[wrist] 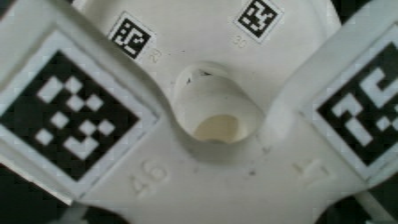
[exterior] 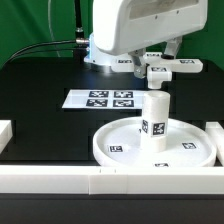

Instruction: Assemble round table

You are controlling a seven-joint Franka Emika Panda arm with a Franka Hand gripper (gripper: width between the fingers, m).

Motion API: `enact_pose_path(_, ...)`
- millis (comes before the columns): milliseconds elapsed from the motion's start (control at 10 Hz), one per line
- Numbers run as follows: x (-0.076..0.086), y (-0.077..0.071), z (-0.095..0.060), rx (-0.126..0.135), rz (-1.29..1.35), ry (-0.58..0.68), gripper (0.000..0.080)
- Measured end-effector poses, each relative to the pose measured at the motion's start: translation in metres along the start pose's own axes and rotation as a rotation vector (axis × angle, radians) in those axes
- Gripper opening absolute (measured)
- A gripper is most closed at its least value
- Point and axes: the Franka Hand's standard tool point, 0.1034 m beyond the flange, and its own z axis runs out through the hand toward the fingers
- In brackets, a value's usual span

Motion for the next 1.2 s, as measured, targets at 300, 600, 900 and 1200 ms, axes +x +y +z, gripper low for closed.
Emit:
enact_pose_path(300,-0.004,-0.001,0.008,0.011,0.004,-0.012,0.0452)
enact_pose_path(600,-0.004,0.0,0.012,0.013,0.005,-0.017,0.0452)
enact_pose_path(900,-0.004,0.0,0.015,0.016,0.004,-0.02,0.0452)
enact_pose_path(1200,-0.005,-0.002,0.028,0.029,0.002,-0.035,0.0452)
